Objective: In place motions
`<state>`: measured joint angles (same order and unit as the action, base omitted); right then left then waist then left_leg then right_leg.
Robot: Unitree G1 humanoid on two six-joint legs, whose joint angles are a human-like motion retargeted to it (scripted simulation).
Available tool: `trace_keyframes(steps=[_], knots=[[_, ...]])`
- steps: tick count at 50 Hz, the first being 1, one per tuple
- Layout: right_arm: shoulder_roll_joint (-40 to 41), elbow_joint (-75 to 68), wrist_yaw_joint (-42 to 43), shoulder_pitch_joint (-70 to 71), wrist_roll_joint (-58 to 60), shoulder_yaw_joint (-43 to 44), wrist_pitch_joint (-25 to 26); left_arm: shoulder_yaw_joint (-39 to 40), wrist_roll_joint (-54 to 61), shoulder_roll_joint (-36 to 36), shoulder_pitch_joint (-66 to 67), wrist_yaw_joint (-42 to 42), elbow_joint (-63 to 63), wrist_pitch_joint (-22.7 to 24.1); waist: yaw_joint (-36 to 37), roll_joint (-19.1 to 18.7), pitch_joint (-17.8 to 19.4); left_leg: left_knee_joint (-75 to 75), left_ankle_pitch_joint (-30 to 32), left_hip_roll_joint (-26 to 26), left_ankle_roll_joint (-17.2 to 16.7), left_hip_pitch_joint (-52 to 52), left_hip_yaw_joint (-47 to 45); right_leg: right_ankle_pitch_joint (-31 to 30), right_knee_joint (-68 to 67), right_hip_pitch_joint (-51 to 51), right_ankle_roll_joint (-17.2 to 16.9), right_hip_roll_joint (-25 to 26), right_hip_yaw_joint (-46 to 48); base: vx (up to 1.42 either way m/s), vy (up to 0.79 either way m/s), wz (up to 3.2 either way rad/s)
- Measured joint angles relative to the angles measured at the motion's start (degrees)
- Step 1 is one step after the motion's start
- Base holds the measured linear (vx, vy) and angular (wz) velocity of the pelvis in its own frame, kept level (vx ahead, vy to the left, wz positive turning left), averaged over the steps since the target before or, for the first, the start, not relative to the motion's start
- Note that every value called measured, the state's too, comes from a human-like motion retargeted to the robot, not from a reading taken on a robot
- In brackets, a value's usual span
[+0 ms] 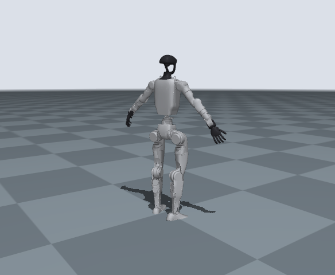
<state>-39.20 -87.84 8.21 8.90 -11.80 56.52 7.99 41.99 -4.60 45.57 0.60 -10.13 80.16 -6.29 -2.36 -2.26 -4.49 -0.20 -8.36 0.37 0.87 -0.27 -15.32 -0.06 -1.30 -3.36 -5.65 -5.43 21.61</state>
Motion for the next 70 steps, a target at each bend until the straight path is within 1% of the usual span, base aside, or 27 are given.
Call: trace_keyframes(steps=[3,5,7,9,11,13,15,18,20,22,25,27,28,30,33,37,40,43,45,47,49,53,56,59,62,65,70], knots=[[-11.28,8.09,6.87,5.98,-3.79,1.56,-0.66,3.79,2.71,13.33,-3.72,7.49,-0.38,-1.45,0.80,-0.32,-0.71,-0.11,-0.13,-0.08,-0.01,0.42,-0.34,0.02,-0.23,0.53,-0.13,-0.07,-0.12,0.03,0.02,-0.02],[-18.50,14.31,10.19,11.95,-7.48,-1.66,-4.38,4.94,4.45,21.33,-7.79,10.47,-1.84,-2.79,1.14,-0.51,-0.88,-0.19,-0.20,-0.07,-0.06,0.73,-0.60,0.05,-0.22,0.84,-0.07,-0.10,-0.20,-0.05,0.08,-0.06],[-24.46,21.18,13.10,20.90,-6.64,-9.18,-6.99,3.41,6.69,26.67,-14.68,13.04,-6.23,-3.50,1.24,-0.80,-1.14,-0.24,-0.25,-0.04,-0.11,1.18,-0.66,0.10,-0.19,1.26,-0.07,-0.17,-0.27,-0.10,0.07,-0.01],[-28.44,29.32,15.62,30.41,-1.45,-19.78,-6.36,-1.81,10.25,30.16,-21.89,16.52,-12.76,-1.21,1.25,-1.05,-2.17,-0.23,-0.25,0.04,-0.15,1.78,-0.55,0.15,-0.22,1.83,-0.15,-0.31,-0.25,-0.04,0.03,0.02],[-31.24,38.33,18.12,39.99,6.97,-32.90,-3.61,-10.08,11.72,31.82,-30.62,21.58,-20.53,2.15,1.36,-1.27,-3.42,-0.27,-0.24,0.06,-0.19,2.39,-0.45,0.20,-0.24,2.32,-0.20,-0.38,-0.17,0.00,0.00,0.00],[-33.76,47.69,20.57,48.88,18.42,-46.62,0.59,-20.25,8.09,31.29,-41.94,27.01,-28.64,4.99,1.54,-1.42,-4.07,-0.32,-0.21,0.10,-0.22,2.50,-0.25,0.26,-0.19,2.22,-0.22,-0.39,0.06,0.00,0.00,0.00],[-36.37,57.40,21.93,56.75,32.02,-59.13,5.64,-31.03,0.88,29.79,-53.43,31.34,-36.91,7.20,1.79,-1.30,-4.10,-0.36,-0.18,0.14,-0.22,2.19,0.05,0.32,-0.10,1.64,-0.25,-0.35,0.43,0.00,-0.01,0.09],[-39.84,72.66,22.32,68.42,53.54,-77.36,10.94,-47.13,-17.19,28.41,-66.88,37.49,-50.22,9.02,2.55,-0.72,-4.32,-0.37,-0.11,0.14,-0.24,1.73,0.57,0.42,0.05,0.73,-0.38,-0.23,0.95,-0.01,-0.03,0.21],[-41.85,82.57,23.77,77.49,66.62,-89.03,10.65,-57.69,-32.25,27.89,-74.88,43.88,-58.94,7.62,2.93,-0.13,-4.42,-0.33,-0.08,0.22,-0.22,1.44,0.98,0.51,0.15,0.16,-0.45,-0.16,1.44,0.00,-0.02,0.25],[-42.57,89.45,30.15,89.46,72.95,-102.10,7.54,-69.53,-47.77,25.63,-83.65,51.19,-65.13,6.07,3.07,0.65,-4.39,-0.37,-0.07,0.33,-0.15,1.13,1.46,0.60,0.26,-0.48,-0.48,-0.06,1.93,0.03,-0.04,0.25],[-40.12,91.96,42.79,100.83,71.59,-115.35,-0.86,-82.73,-58.23,24.27,-92.97,59.49,-69.74,7.98,3.23,0.72,-4.33,-0.46,-0.07,0.26,-0.13,0.82,1.88,0.67,0.32,-1.11,-0.58,0.11,2.33,0.04,-0.03,0.11],[-40.69,88.15,43.09,101.66,68.31,-116.16,-3.26,-83.95,-56.02,23.70,-94.01,61.93,-68.41,12.11,3.62,0.43,-4.14,-0.47,-0.10,0.08,-0.17,0.98,1.83,0.68,0.28,-0.91,-0.62,0.21,2.26,0.00,0.00,0.00],[-41.66,85.12,42.46,100.72,67.07,-114.71,-2.39,-82.24,-53.93,23.75,-93.23,62.35,-66.71,14.20,3.92,0.25,-4.08,-0.47,-0.12,0.00,-0.20,1.23,1.76,0.67,0.27,-0.62,-0.61,0.23,2.23,0.00,0.00,0.00],[-43.37,77.07,42.01,95.18,64.43,-107.91,1.81,-74.48,-48.85,24.50,-88.42,62.31,-61.80,16.45,4.42,-0.25,-4.55,-0.45,-0.16,-0.13,-0.27,1.99,1.53,0.64,0.26,0.31,-0.58,0.22,2.08,0.00,0.03,-0.05],[-43.38,60.39,42.16,80.31,57.29,-90.00,5.87,-58.05,-39.63,25.21,-76.99,57.90,-50.70,14.63,4.46,-0.73,-6.28,-0.49,-0.23,-0.19,-0.42,3.43,1.42,0.61,0.21,1.95,-0.60,0.03,1.88,0.00,0.04,-0.06],[-42.60,34.01,35.65,64.71,42.05,-66.38,6.16,-39.42,-22.59,26.45,-64.96,45.11,-31.52,12.07,4.20,-0.72,-7.13,-0.54,-0.35,-0.16,-0.45,4.43,1.43,0.65,0.04,3.14,-0.77,-0.16,1.60,0.00,0.00,0.00],[-45.94,11.50,18.48,58.88,34.00,-53.93,5.65,-25.92,-9.17,26.81,-57.25,32.42,-16.05,7.11,4.63,-0.64,-6.99,-0.54,-0.53,-0.13,-0.43,4.84,1.22,0.72,-0.06,3.77,-0.83,-0.22,1.32,0.00,0.00,0.00],[-51.01,-7.76,-2.10,51.14,34.25,-45.77,10.41,-11.04,0.29,25.97,-48.83,19.69,-1.58,-7.38,5.57,-1.44,-6.95,-0.48,-0.77,-0.04,-0.44,5.15,0.90,0.81,-0.14,4.43,-0.88,-0.34,0.86,0.00,0.02,-0.04],[-50.02,-9.56,-7.67,39.22,36.13,-33.76,15.57,3.45,4.27,24.86,-35.61,10.93,4.26,-15.35,4.95,-3.07,-7.12,-0.43,-0.92,0.05,-0.43,5.30,0.61,0.85,-0.16,4.84,-0.82,-0.38,0.54,0.01,0.11,-0.16],[-45.53,-9.56,-3.48,26.11,31.33,-19.33,13.12,14.66,8.18,21.21,-22.52,5.64,6.86,-16.94,4.62,-3.81,-6.74,-0.25,-1.04,0.12,-0.36,4.90,0.10,0.86,-0.22,4.88,-0.72,-0.36,0.04,0.05,0.14,-0.25],[-41.25,-9.56,0.90,17.13,26.88,-8.42,8.56,21.03,12.68,16.19,-14.22,5.89,7.73,-16.84,4.63,-4.12,-6.72,-0.03,-1.10,0.27,-0.29,4.48,-0.34,0.86,-0.25,4.84,-0.63,-0.41,-0.42,0.08,0.12,-0.22],[-36.54,-9.56,3.00,8.24,16.88,1.59,6.13,26.66,19.30,8.77,-9.57,13.22,7.76,-12.81,4.52,-3.40,-7.83,0.12,-1.11,0.85,-0.30,4.34,-0.40,0.88,-0.07,4.75,-0.52,-0.86,-0.53,0.03,0.03,-0.03],[-37.18,-8.14,2.42,8.75,12.03,2.13,3.55,24.25,26.27,9.84,-11.57,14.57,7.83,-12.28,5.52,-2.37,-8.55,0.07,-1.18,1.20,-0.24,4.12,-0.33,0.92,-0.10,4.48,-0.48,-1.13,-0.46,0.01,-0.02,0.03],[-37.99,-0.13,5.26,14.44,13.94,-4.92,2.09,18.06,30.27,13.42,-17.43,16.15,4.64,-9.91,6.63,-1.84,-9.31,0.03,-1.36,1.06,-0.18,3.76,-0.67,0.93,-0.30,4.37,-0.51,-1.02,-0.84,0.00,0.00,0.00],[-37.56,13.36,9.57,25.46,19.30,-19.45,3.65,8.85,29.58,17.67,-24.89,18.37,-2.21,-7.17,6.59,-1.92,-10.07,-0.08,-1.53,0.79,-0.13,3.49,-1.02,0.95,-0.37,4.22,-0.45,-0.72,-1.22,0.00,0.00,0.00],[-36.95,29.37,14.71,37.24,24.99,-36.32,5.15,-1.65,26.94,20.89,-32.47,20.49,-13.67,-4.29,6.03,-2.15,-10.33,-0.28,-1.60,0.60,-0.08,3.19,-0.99,0.95,-0.41,3.81,-0.39,-0.51,-1.28,0.00,0.00,0.00],[-41.32,55.39,25.19,53.86,41.14,-61.62,5.45,-22.67,14.64,24.11,-47.03,29.32,-35.28,5.56,6.49,-1.83,-9.79,-0.53,-1.44,0.43,-0.10,2.80,-0.57,0.98,-0.41,2.98,-0.35,-0.31,-0.93,0.00,-0.03,0.06]])
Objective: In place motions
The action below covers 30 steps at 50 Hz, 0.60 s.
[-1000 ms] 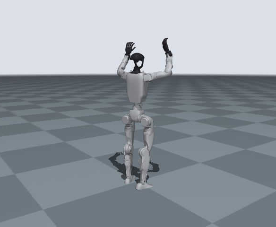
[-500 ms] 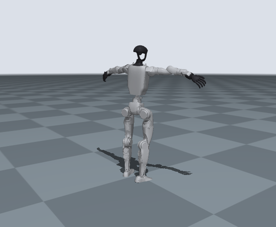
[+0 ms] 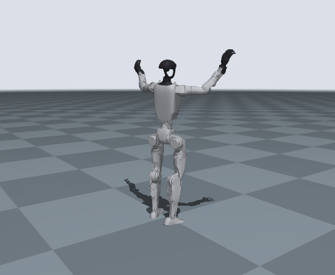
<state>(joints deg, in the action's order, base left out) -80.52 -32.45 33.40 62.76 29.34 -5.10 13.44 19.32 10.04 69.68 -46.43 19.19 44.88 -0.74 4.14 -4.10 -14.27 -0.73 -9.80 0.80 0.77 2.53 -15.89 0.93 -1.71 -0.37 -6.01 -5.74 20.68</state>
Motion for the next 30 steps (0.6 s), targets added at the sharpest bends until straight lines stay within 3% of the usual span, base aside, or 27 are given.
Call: trace_keyframes(steps=[5,8,10,14,17,20,23,25,28,30], knots=[[-4.92,26.34,5.73,19.49,16.56,-25.94,-1.05,-23.89,-29.30,4.14,-16.23,16.75,-19.21,7.79,-0.29,1.00,-0.16,-0.26,0.32,-0.14,-0.08,0.37,1.05,0.12,0.14,-0.59,-0.14,0.18,0.97,0.00,-0.04,0.22],[-4.22,38.83,4.94,36.94,22.25,-44.99,-3.09,-40.81,-44.86,9.87,-27.68,28.11,-29.93,8.42,-1.26,0.96,-0.15,-0.33,0.45,-0.18,-0.10,0.36,1.68,0.22,0.22,-1.08,-0.22,0.33,1.53,0.02,-0.01,0.15],[-2.55,43.14,8.97,45.90,24.45,-53.91,-5.34,-49.73,-52.27,11.90,-34.12,32.88,-35.21,9.23,-1.54,0.33,-0.06,-0.31,0.49,-0.22,-0.05,0.29,1.89,0.24,0.22,-1.21,-0.23,0.49,1.62,0.00,0.00,0.00],[-4.41,38.05,19.55,48.76,26.12,-56.51,-9.09,-52.42,-55.68,11.36,-37.15,35.98,-33.66,13.54,-0.08,-0.41,1.20,-0.30,0.50,-0.34,0.08,0.11,1.63,0.14,0.12,-1.14,-0.12,0.66,1.24,-0.04,0.06,-0.09],[-7.88,25.10,18.46,42.36,22.41,-48.96,-5.19,-43.50,-50.81,10.51,-31.29,35.06,-24.06,13.40,0.61,-0.49,2.02,-0.25,0.66,-0.25,-0.02,0.50,1.68,0.05,0.15,-0.72,-0.03,0.48,1.34,-0.06,0.02,0.03],[-7.35,7.36,17.92,27.23,14.99,-31.56,-1.47,-27.40,-44.00,9.44,-18.06,31.15,-10.09,13.98,0.16,-1.16,1.21,-0.20,0.89,-0.40,-0.32,1.67,1.75,-0.07,0.16,0.50,-0.02,0.23,1.46,-0.06,0.03,0.03],[-5.02,-12.61,14.66,12.60,4.33,-11.83,0.96,-15.16,-32.97,7.66,-9.46,20.63,7.62,13.16,-0.36,-1.28,0.76,-0.23,1.04,-0.65,-0.52,2.65,1.78,-0.16,0.04,1.59,-0.11,0.07,1.34,-0.02,0.01,-0.01],[-3.97,-26.22,8.45,5.24,-2.60,-0.11,2.51,-7.61,-24.42,5.99,-5.46,9.03,18.23,7.51,-0.84,-1.16,0.87,-0.25,1.13,-0.78,-0.62,3.18,1.89,-0.17,-0.03,2.09,-0.19,0.01,1.33,0.00,0.00,0.00],[-4.64,-47.24,-8.34,-4.18,-8.83,14.54,4.91,5.51,-14.02,4.02,1.62,-9.99,30.62,-7.19,-1.55,-1.20,1.46,-0.14,1.20,-0.90,-0.72,3.60,1.90,-0.13,0.03,2.48,-0.18,0.07,1.62,0.00,0.00,0.00],[-4.74,-58.45,-16.40,-12.51,-11.03,25.94,7.21,17.17,-9.41,2.43,9.02,-22.58,38.34,-12.57,-1.97,-1.49,1.92,-0.09,1.19,-0.86,-0.69,3.76,1.88,-0.10,0.11,2.65,-0.09,0.15,1.68,0.00,0.00,0.00]])
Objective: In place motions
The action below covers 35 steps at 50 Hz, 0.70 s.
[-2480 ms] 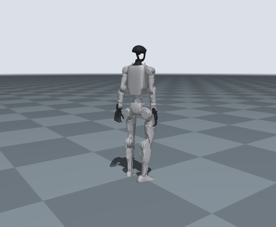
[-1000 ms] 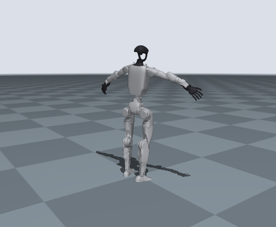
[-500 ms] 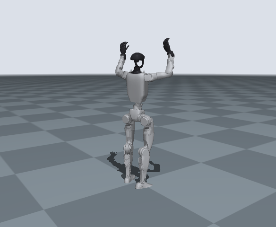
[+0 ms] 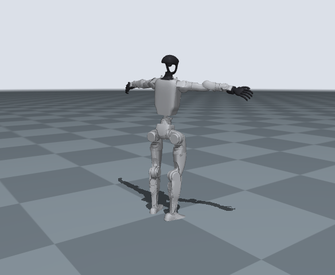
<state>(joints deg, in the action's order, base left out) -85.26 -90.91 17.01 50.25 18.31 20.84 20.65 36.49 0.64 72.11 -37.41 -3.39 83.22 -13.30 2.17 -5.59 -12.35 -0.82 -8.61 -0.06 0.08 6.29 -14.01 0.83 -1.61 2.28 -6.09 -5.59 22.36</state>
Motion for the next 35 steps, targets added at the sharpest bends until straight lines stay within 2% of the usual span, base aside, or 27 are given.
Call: trace_keyframes(steps=[2,3,4,5,7,10,13,18,22,25,27,30,33,35], knots=[[2.57,-5.14,-2.06,-9.75,-6.27,12.98,0.42,9.59,7.72,-1.40,10.11,-13.23,6.40,-2.54,-0.54,-0.41,0.39,0.09,-0.08,0.15,0.06,-0.09,-0.17,0.01,0.03,0.12,0.13,-0.02,-0.10,0.00,0.00,0.00],[4.84,-5.69,-2.22,-14.68,-11.04,19.61,-0.97,13.31,12.74,-2.94,15.15,-17.20,6.98,-5.04,-0.58,-0.47,0.71,0.17,-0.15,0.23,0.13,-0.28,-0.36,0.01,0.02,0.13,0.21,-0.01,-0.25,-0.03,0.03,-0.19],[6.96,-5.89,-2.83,-18.49,-16.08,24.95,-3.57,15.60,17.20,-4.52,18.37,-17.87,7.01,-4.66,-0.54,-0.32,1.02,0.25,-0.21,0.32,0.21,-0.56,-0.57,-0.01,0.01,0.07,0.28,-0.01,-0.47,-0.03,0.01,-0.24],[8.99,-5.92,-3.68,-21.75,-21.27,29.66,-6.77,17.18,21.40,-6.13,20.69,-16.89,6.77,-2.83,-0.45,-0.07,1.34,0.34,-0.26,0.40,0.30,-0.87,-0.79,-0.03,0.00,-0.02,0.35,0.00,-0.73,-0.04,-0.01,-0.20],[10.97,-6.10,-4.27,-25.71,-33.01,33.23,-11.08,16.94,26.94,-7.63,22.36,-11.09,6.00,3.88,-0.39,0.76,1.49,0.44,-0.31,0.63,0.34,-1.41,-0.93,-0.03,0.18,-0.50,0.50,-0.02,-0.79,0.00,0.00,0.00],[11.64,-4.14,1.06,-25.47,-38.42,31.71,-14.66,12.83,29.33,-7.55,17.83,-3.05,5.29,10.56,-0.01,1.65,1.20,0.48,-0.34,0.86,0.38,-1.92,-0.80,0.01,0.25,-1.12,0.47,-0.10,-0.58,0.00,0.00,0.00],[12.32,5.99,5.86,-19.25,-32.52,22.92,-13.07,5.01,31.05,-5.78,9.72,0.41,0.19,14.11,0.25,2.08,1.07,0.38,-0.43,0.82,0.49,-2.45,-0.87,0.05,0.09,-1.69,0.32,-0.04,-0.55,0.00,0.00,0.00],[14.59,38.31,9.55,-6.99,-20.62,1.31,-8.30,-9.32,25.15,-2.99,-0.19,7.02,-19.94,19.71,-0.05,1.57,-0.32,0.33,-0.52,0.82,0.58,-2.58,-1.09,0.04,-0.01,-1.74,0.24,-0.01,-0.80,0.00,0.00,0.00],[8.59,62.64,15.66,1.20,-1.28,-15.07,-3.93,-22.12,8.64,-1.05,-9.64,17.52,-38.91,22.96,0.23,1.79,-0.57,0.26,-0.47,1.09,0.65,-2.69,-1.02,0.01,0.11,-2.05,0.29,-0.20,-0.75,0.00,0.00,0.00],[3.04,78.81,20.96,8.65,16.34,-26.62,-2.00,-33.86,-10.37,1.07,-18.80,30.12,-52.66,24.96,0.76,2.48,-0.45,0.26,-0.39,1.20,0.66,-2.93,-0.86,0.00,0.11,-2.42,0.25,-0.32,-0.53,0.03,-0.06,0.07],[-0.34,89.16,23.73,15.91,24.58,-35.63,-2.56,-41.21,-25.10,3.27,-25.24,38.25,-61.62,24.35,0.73,3.10,-0.17,0.32,-0.30,1.20,0.66,-3.21,-0.76,-0.01,0.13,-2.77,0.23,-0.30,-0.43,0.03,-0.06,0.06],[-1.79,100.91,28.33,32.63,31.80,-53.08,-7.56,-52.66,-43.55,5.69,-35.90,50.57,-73.05,22.06,-0.16,3.75,0.42,0.33,-0.20,1.19,0.69,-3.74,-0.53,-0.03,0.20,-3.46,0.25,-0.20,-0.28,0.00,0.00,0.00],[0.97,102.35,34.68,43.60,34.03,-64.07,-13.62,-59.10,-46.97,5.15,-41.01,56.16,-77.71,24.74,-0.53,3.21,1.17,0.29,-0.17,1.02,0.76,-4.32,-0.59,-0.10,0.18,-4.00,0.31,-0.02,-0.35,0.00,0.00,0.00],[2.23,97.54,37.24,44.41,33.31,-65.01,-13.63,-59.07,-43.61,2.71,-40.80,57.18,-74.89,29.66,-0.04,2.43,1.95,0.22,-0.14,0.89,0.82,-4.65,-0.63,-0.16,0.11,-4.32,0.34,0.11,-0.45,-0.03,0.03,0.00]])
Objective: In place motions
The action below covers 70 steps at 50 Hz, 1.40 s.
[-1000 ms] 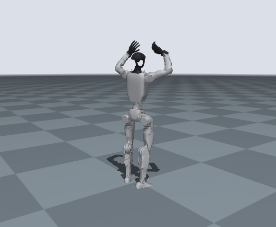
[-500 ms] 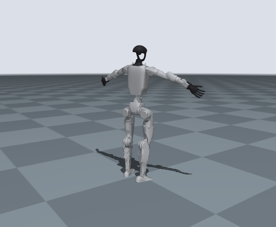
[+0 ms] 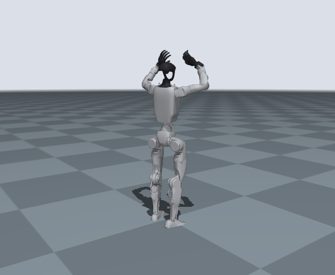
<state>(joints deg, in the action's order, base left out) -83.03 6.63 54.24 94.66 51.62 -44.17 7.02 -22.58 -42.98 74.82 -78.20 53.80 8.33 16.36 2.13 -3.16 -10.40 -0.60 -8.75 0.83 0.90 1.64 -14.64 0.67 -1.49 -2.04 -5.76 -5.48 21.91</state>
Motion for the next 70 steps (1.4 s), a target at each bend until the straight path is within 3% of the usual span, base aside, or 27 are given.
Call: trace_keyframes(steps=[3,8,12,14,16,18,20,23,27,31,36,43,49,53,57,64,70], knots=[[1.34,-12.52,-2.31,-7.47,-4.77,7.84,4.98,6.44,4.06,-3.25,5.03,-2.98,10.49,1.59,0.25,-1.05,0.55,-0.08,0.18,-0.01,0.01,0.40,0.35,-0.07,-0.04,0.20,-0.01,-0.01,0.28,-0.09,0.04,0.10],[6.59,-37.69,-5.52,-28.38,-16.65,32.73,8.46,19.76,9.58,-5.16,16.65,-12.99,33.46,-3.17,-0.49,-1.20,0.68,-0.18,0.52,0.03,-0.11,1.24,0.58,-0.30,0.02,0.84,0.13,-0.28,0.69,-0.07,0.04,0.05],[12.07,-61.66,-9.58,-38.17,-28.78,52.55,9.69,32.44,21.64,-7.81,27.05,-27.49,51.47,-7.75,-0.31,-0.87,2.27,-0.20,0.65,0.11,-0.05,0.87,0.29,-0.54,-0.05,0.71,0.31,-0.44,0.46,-0.06,0.00,-0.09],[13.43,-73.90,-17.82,-42.25,-38.24,62.42,8.92,40.75,34.29,-10.44,32.80,-40.12,57.73,-9.94,-0.48,-0.67,3.39,-0.21,0.71,0.14,-0.02,0.64,0.26,-0.61,-0.06,0.50,0.35,-0.48,0.49,-0.06,-0.03,-0.01],[13.11,-83.89,-31.16,-48.55,-46.37,71.10,7.55,49.05,50.71,-12.81,39.07,-55.14,62.60,-11.46,-0.98,-0.50,4.38,-0.22,0.79,0.24,0.00,0.53,0.51,-0.63,-0.03,0.27,0.36,-0.55,0.72,-0.02,-0.06,0.12],[14.30,-89.65,-39.56,-56.79,-51.72,78.71,7.45,57.33,64.71,-16.49,44.58,-64.95,65.91,-14.08,-1.67,-0.26,5.09,-0.19,0.87,0.38,0.00,0.41,0.77,-0.62,0.01,0.03,0.38,-0.63,1.00,0.02,-0.09,0.14],[19.09,-90.69,-40.45,-65.56,-53.95,85.88,5.54,64.00,73.96,-20.36,49.88,-67.61,67.96,-15.34,-2.17,-0.01,5.73,-0.16,0.89,0.43,0.02,0.07,0.79,-0.63,0.01,-0.26,0.44,-0.63,1.01,0.04,-0.08,-0.01],[30.85,-87.04,-35.55,-75.30,-52.42,91.35,0.13,68.62,78.02,-25.14,59.74,-64.92,69.74,-12.99,-2.56,0.00,7.09,-0.04,0.78,0.29,0.09,-1.11,0.14,-0.74,-0.09,-0.89,0.59,-0.47,0.31,0.07,-0.02,-0.22],[43.91,-86.26,-35.09,-82.27,-47.62,88.58,-1.57,68.96,70.58,-33.33,71.27,-60.41,70.23,-10.17,-3.45,-0.25,9.10,0.08,0.66,0.09,0.12,-2.62,-0.71,-0.92,-0.23,-1.62,0.88,-0.29,-0.62,0.05,0.00,-0.24],[53.20,-91.35,-44.47,-86.02,-41.02,84.48,-1.20,66.30,57.36,-41.87,77.45,-63.00,73.79,-10.88,-4.05,-0.54,10.58,0.19,0.68,0.00,0.10,-3.48,-1.29,-1.09,-0.27,-2.02,1.11,-0.24,-1.22,0.01,0.00,-0.04],[60.70,-101.44,-57.22,-89.10,-32.44,75.12,-2.28,57.72,45.67,-49.90,78.48,-67.45,79.90,-18.09,-4.06,-0.02,11.77,0.23,0.98,0.22,-0.02,-3.56,-1.07,-1.14,-0.20,-2.31,1.25,-0.48,-0.94,-0.02,-0.01,0.04],[70.65,-101.49,-62.20,-92.83,-22.02,56.21,-2.22,42.45,33.36,-59.25,80.00,-67.50,78.56,-16.20,-2.37,0.75,14.54,0.24,1.28,0.08,-0.09,-4.00,-1.04,-1.31,-0.19,-2.80,1.42,-0.40,-0.90,-0.07,-0.03,0.00],[73.95,-96.33,-65.02,-94.62,-10.17,42.38,-4.23,26.78,23.87,-61.21,85.51,-68.13,72.23,-16.14,-3.47,1.40,14.55,0.31,1.40,-0.24,-0.13,-3.76,-1.20,-1.48,-0.20,-2.34,1.57,-0.18,-1.04,0.00,-0.02,0.01],[74.87,-94.20,-60.21,-95.00,-8.48,39.39,-4.29,20.28,19.82,-62.95,88.35,-65.15,69.62,-14.80,-3.81,1.75,14.76,0.34,1.34,-0.41,-0.07,-3.95,-1.75,-1.65,-0.30,-2.10,1.72,-0.07,-1.54,0.00,0.00,0.00],[75.35,-95.05,-58.52,-95.13,-13.52,40.26,-5.51,17.52,20.22,-65.57,89.83,-61.93,70.46,-14.53,-4.14,2.13,14.77,0.47,1.19,-0.29,0.07,-4.30,-1.81,-1.67,-0.36,-2.10,1.77,-0.02,-1.58,0.00,-0.01,0.07],[74.38,-98.99,-65.60,-95.67,-22.83,42.80,-6.03,16.98,24.36,-66.74,88.80,-61.77,74.35,-16.31,-2.66,2.38,13.69,0.96,0.29,-0.44,-0.20,-4.94,-2.82,-0.30,-0.54,-2.69,1.06,0.15,-2.65,-0.01,-0.01,-0.07],[73.16,-103.27,-66.10,-95.23,-25.28,43.57,-5.52,16.97,25.40,-65.53,85.91,-65.08,78.21,-17.53,-4.88,2.58,13.30,0.18,1.42,-0.64,-0.46,-3.54,-0.26,-1.28,-0.18,-2.56,1.55,-0.01,-0.14,0.01,0.00,0.37]])
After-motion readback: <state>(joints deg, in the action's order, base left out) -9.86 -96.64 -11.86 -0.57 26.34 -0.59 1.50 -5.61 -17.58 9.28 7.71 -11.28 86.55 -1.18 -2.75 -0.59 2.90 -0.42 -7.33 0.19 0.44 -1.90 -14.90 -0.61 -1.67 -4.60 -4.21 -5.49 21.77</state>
